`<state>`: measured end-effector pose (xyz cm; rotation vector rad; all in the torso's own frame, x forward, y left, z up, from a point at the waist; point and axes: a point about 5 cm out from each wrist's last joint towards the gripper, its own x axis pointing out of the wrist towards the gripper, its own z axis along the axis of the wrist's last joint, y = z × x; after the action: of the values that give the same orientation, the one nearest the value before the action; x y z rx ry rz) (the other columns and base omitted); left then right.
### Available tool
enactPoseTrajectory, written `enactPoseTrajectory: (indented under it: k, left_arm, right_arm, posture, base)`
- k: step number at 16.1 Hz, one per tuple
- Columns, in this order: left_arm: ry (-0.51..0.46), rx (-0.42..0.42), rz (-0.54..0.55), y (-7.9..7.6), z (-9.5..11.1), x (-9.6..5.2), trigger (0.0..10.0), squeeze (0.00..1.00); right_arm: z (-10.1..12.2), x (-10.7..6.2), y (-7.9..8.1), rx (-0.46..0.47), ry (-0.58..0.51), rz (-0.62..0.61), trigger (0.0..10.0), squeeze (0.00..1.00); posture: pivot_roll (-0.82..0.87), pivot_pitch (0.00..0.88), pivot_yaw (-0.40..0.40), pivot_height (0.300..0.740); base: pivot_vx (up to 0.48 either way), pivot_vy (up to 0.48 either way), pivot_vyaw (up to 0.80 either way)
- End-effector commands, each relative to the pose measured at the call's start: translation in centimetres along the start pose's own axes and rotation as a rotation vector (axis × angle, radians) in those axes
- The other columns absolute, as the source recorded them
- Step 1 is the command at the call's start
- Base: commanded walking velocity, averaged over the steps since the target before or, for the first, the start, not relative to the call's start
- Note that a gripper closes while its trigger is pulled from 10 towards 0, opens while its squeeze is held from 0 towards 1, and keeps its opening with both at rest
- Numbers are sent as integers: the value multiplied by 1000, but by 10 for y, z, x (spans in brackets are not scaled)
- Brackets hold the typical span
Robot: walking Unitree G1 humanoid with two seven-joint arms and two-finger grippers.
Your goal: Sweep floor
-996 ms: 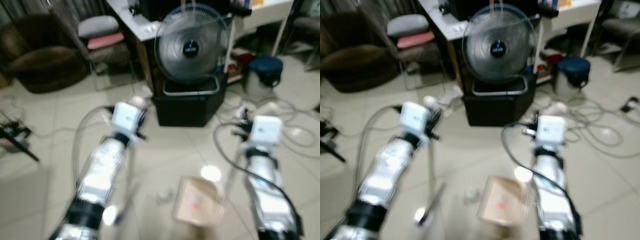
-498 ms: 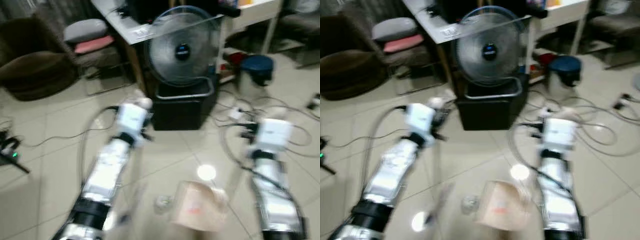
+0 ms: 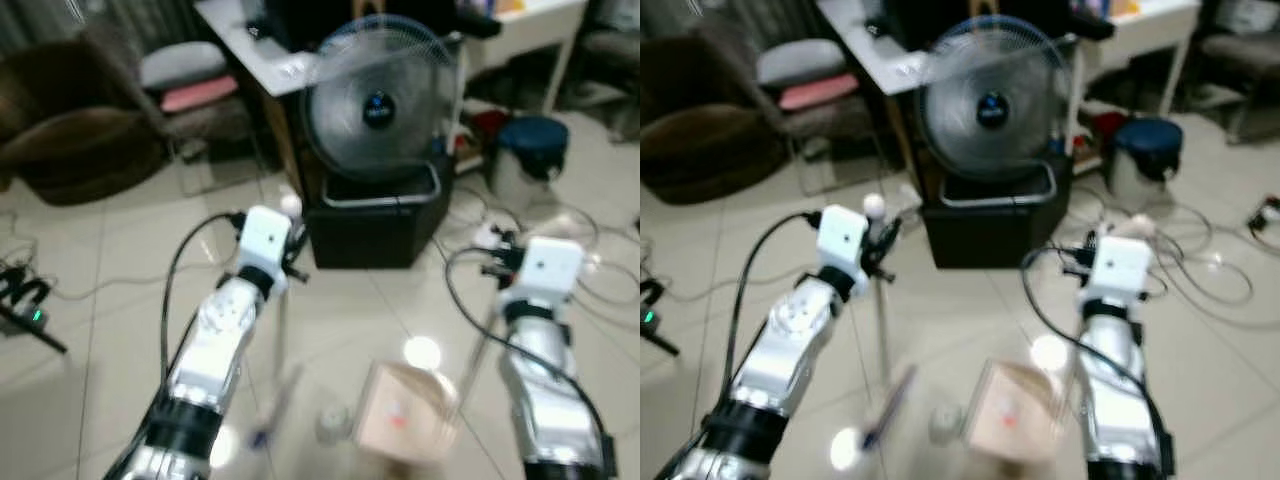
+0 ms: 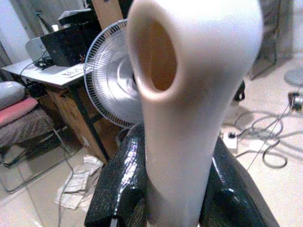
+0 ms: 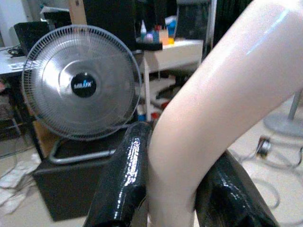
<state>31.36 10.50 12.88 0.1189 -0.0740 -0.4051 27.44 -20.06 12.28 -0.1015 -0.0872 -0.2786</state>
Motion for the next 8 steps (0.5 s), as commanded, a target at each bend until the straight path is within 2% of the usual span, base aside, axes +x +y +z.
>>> enactPoseTrajectory:
  k: [1, 4, 8]
  left_arm:
    - [-28, 44, 29, 12, 8, 0, 10000, 0]
    - [-25, 37, 39, 13, 7, -1, 10000, 0]
    - [-11, 35, 69, 20, 2, -5, 10000, 0]
  right_arm:
    - [10, 1, 11, 22, -44, 27, 10000, 0]
    - [9, 1, 11, 24, -44, 34, 10000, 0]
    - [9, 5, 11, 25, -50, 30, 10000, 0]
  posture:
    - [-72, 19, 109, 740]
    - [-67, 15, 104, 740]
    - [-66, 13, 102, 740]
  base:
    - [352, 0, 0]
    - [345, 0, 0]
    - [0, 0, 0]
